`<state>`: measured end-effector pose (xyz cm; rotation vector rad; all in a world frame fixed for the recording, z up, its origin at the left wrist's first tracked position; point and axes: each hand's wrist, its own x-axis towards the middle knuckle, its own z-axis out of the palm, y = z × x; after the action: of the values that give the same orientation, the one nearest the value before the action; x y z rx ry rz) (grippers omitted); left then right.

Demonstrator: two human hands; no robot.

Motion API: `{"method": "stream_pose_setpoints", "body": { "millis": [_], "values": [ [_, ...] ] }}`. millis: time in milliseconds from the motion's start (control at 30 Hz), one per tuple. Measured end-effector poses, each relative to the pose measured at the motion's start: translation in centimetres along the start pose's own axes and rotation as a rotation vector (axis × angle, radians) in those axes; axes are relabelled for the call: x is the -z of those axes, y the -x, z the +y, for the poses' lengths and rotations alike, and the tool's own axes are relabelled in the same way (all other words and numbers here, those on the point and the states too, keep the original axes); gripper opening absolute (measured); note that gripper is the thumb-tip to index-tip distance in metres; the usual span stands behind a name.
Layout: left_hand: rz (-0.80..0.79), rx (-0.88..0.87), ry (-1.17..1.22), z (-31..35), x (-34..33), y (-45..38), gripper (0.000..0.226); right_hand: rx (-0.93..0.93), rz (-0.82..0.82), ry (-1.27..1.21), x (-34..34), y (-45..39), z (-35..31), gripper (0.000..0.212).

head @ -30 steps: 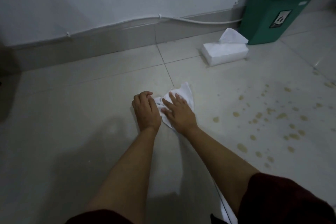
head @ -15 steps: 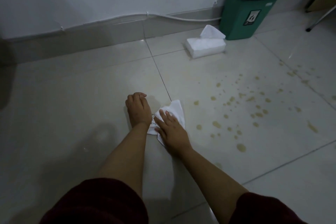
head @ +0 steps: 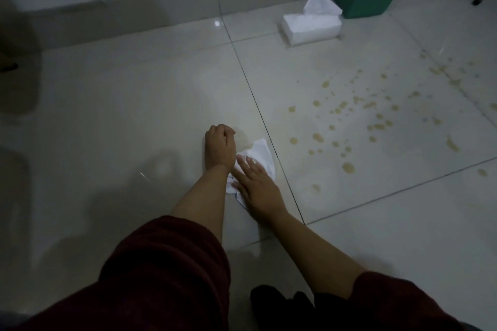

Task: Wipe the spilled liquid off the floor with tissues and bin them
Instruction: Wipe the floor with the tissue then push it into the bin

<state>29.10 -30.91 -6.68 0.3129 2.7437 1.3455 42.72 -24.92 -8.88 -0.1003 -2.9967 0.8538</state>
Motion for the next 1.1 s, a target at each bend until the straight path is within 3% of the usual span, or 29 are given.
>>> {"method": "stream_pose_setpoints", "body": {
  "millis": [167,433,567,800,1100],
  "values": [
    [-0.038,0.017,-0.005,-0.3,-0.3,2.5,0.026,0.088,-0.072,0.043,1.0,2.8,1.9,0.048],
    [-0.007,0.061,0.015,0.2,0.4,2.6,0.028,-0.141,0.051,-0.001,-0.8,5.5,-0.1,0.048],
    [-0.04,0.044,0.029,0.8,-0.4,2.6,0.027,-0.024,-0.001,0.0,-1.9,7.4,-2.1,0.048],
    [-0.08,0.004,0.061,2.3,-1.6,2.2,0.023,0.205,-0.136,0.023,-0.2,9.6,0.9,0.047],
    [-0.079,-0.03,0.048,1.5,-1.0,1.2,0.025,-0.057,-0.13,0.055,1.7,3.6,2.9,0.05]
  ]
}}
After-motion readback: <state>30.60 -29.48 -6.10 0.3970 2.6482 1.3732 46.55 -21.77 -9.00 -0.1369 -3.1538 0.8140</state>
